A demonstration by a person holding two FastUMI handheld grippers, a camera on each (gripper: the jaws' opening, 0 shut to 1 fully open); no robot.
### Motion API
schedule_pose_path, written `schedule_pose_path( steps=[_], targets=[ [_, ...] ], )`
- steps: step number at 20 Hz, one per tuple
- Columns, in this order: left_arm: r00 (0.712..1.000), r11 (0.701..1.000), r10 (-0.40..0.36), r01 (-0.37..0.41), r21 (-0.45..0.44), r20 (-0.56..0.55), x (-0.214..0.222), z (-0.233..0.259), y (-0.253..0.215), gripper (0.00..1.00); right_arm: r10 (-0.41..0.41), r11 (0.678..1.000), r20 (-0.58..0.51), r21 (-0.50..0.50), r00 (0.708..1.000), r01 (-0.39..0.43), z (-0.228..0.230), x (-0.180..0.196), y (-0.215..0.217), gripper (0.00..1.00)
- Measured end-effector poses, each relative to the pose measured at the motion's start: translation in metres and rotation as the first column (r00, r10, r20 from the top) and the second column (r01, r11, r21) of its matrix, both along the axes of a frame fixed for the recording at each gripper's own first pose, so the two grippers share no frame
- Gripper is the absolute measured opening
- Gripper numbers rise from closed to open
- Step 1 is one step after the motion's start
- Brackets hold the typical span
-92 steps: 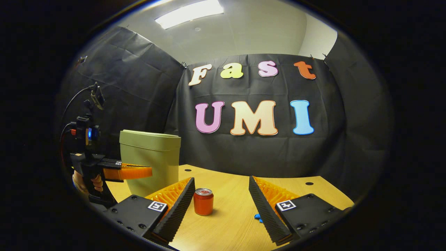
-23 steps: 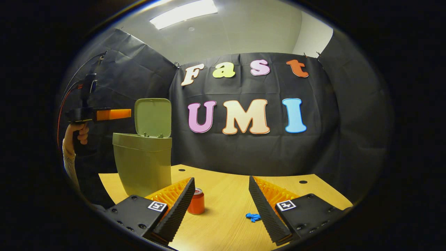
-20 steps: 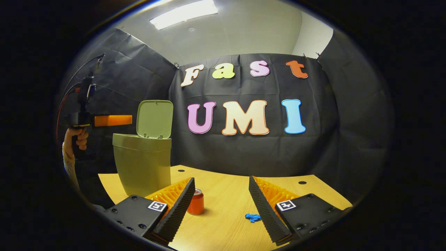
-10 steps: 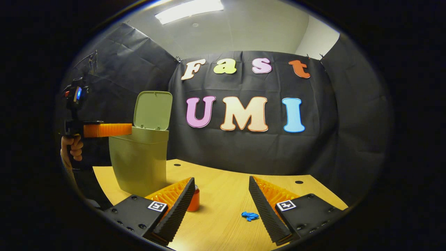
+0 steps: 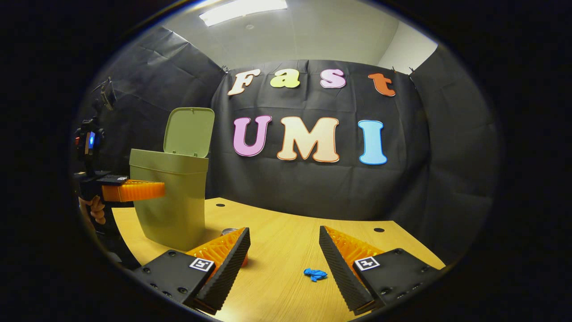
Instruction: Press the lid of the desktop garbage bin to open it, pick up the crumpled paper on the desktop and throw it into the bin, then pick up the pop can on the desktop and drop it into the bin, and finally close the garbage bin lid.
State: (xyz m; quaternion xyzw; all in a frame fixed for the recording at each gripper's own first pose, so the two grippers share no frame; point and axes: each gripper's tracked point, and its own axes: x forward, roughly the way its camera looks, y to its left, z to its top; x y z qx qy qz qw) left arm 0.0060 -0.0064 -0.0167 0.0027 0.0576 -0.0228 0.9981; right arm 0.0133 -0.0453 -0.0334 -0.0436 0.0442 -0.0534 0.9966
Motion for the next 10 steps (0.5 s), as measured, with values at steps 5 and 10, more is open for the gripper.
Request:
schedule_pose_path(
  steps=[5,10],
  targets=[
    [1.0,1.0,-0.015,0.015,0.014,-0.012,-0.001,-0.008,0.0,0.0,-0.028,0.999,-0.02,-0.02,0.999,0.027,-0.005,0.006,-0.017,0.98],
    [0.999,0.999,-0.039,0.039,0.02,-0.024,0.002,-0.013,-0.005,0.0,-0.063,0.998,-0.15,-0.018,0.987,0.061,-0.029,0.022,-0.052,0.98]
  ],
)
